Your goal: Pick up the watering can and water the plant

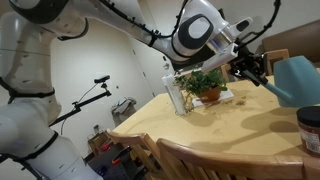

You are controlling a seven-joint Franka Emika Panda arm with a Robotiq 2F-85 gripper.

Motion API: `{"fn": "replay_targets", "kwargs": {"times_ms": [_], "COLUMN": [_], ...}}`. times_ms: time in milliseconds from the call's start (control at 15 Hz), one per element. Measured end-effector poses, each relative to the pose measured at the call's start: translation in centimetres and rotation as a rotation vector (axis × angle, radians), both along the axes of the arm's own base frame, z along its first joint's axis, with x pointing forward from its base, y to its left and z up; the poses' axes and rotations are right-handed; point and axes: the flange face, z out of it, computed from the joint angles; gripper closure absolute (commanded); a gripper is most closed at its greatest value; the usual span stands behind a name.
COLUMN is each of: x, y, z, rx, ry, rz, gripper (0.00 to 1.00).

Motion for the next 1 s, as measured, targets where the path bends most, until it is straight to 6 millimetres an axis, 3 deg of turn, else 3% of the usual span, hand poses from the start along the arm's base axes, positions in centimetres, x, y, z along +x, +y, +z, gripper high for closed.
{"fn": "replay_targets", "kwargs": {"times_ms": [200, 267, 333, 1000], "x": [-0.9, -1.3, -1.5, -1.6], "y": [2.1, 3.2, 3.7, 3.3], "z": [-0.7, -1.0, -1.4, -1.9], "rx": [0.007, 0.007, 0.012, 0.010], "ry": [-0.023, -0.035, -0.030, -0.022], "rz": [0.054, 0.086, 0.094, 0.087], "gripper": [0.94, 0.78, 0.78, 0.78]}}
